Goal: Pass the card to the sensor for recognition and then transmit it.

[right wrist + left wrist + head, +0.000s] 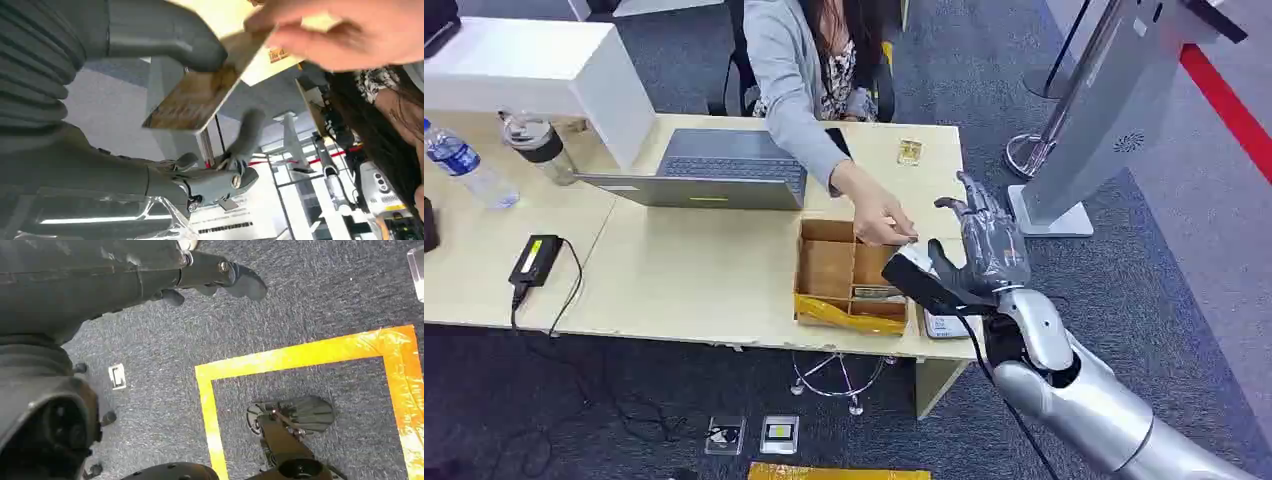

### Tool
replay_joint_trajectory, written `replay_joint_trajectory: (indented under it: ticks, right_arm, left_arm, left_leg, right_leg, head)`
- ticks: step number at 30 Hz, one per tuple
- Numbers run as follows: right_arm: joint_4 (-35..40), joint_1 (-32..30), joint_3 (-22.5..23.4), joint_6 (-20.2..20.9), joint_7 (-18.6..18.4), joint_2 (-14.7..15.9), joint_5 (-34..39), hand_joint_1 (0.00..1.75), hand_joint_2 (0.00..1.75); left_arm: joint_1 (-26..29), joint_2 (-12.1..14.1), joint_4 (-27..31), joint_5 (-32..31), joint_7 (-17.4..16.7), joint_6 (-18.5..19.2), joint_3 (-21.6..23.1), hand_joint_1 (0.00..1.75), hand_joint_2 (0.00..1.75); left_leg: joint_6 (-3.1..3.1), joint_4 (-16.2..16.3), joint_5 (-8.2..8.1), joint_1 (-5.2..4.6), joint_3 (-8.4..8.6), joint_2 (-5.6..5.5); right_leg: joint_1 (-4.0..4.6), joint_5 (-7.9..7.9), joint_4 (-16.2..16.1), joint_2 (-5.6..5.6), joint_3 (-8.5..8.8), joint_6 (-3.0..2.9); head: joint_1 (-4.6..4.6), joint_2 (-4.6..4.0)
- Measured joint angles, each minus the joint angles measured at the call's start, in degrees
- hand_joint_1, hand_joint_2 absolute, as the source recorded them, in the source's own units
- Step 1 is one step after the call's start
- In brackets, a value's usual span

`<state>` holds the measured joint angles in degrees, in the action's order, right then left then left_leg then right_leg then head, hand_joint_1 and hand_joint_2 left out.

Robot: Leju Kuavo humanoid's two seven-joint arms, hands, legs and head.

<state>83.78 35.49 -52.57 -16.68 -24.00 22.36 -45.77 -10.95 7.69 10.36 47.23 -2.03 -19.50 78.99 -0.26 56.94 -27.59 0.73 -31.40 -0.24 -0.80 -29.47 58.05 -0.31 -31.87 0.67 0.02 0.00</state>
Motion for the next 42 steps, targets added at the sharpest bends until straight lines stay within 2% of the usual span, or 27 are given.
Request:
replay_joint_trajectory:
  ticks: [16, 23, 35, 42]
  right_arm:
    - [-1.14, 0.0, 0.0, -0.87, 0.35, -0.18, 0.0, 1.75, 1.75]
    - [-2.49, -0.01, -0.53, 0.11, 0.39, -0.33, -0.63, 1.75, 1.75]
    - [-13.05, -0.03, -3.1, 2.3, 2.69, -3.45, 2.34, 1.75, 1.75]
    - [-16.77, -0.02, -4.57, 2.62, 3.26, -4.09, 4.31, 1.75, 1.75]
  left_arm:
    - [-0.42, 0.0, 0.33, -0.55, -0.92, 0.31, 0.0, 0.0, 0.0]
    - [-0.4, 0.02, 0.33, -0.59, -1.38, 0.44, 0.0, 0.0, 0.0]
    - [0.39, 0.04, 0.98, -0.37, -1.38, -0.59, -0.11, 0.0, 0.0]
    - [1.29, 0.04, 1.09, -0.15, -1.22, -1.35, -0.31, 0.0, 0.0]
  left_leg:
    - [0.0, 0.0, 0.0, 0.0, 0.0, 0.01]
    - [0.0, 0.0, 0.0, 0.0, -0.01, 0.01]
    - [0.0, 0.0, 0.0, 0.0, -0.04, 0.01]
    - [0.0, 0.0, -0.01, 0.0, -0.05, 0.01]
  right_leg:
    - [0.0, 0.0, 0.0, 0.01, 0.01, 0.0]
    - [0.0, 0.0, 0.0, 0.01, 0.01, 0.0]
    - [0.0, 0.0, 0.0, 0.0, -0.01, 0.0]
    - [0.0, 0.0, 0.0, 0.0, -0.03, 0.0]
  head:
    - [0.0, 0.0]
    - [0.0, 0.0]
    - [0.0, 0.0]
    - [0.0, 0.0]
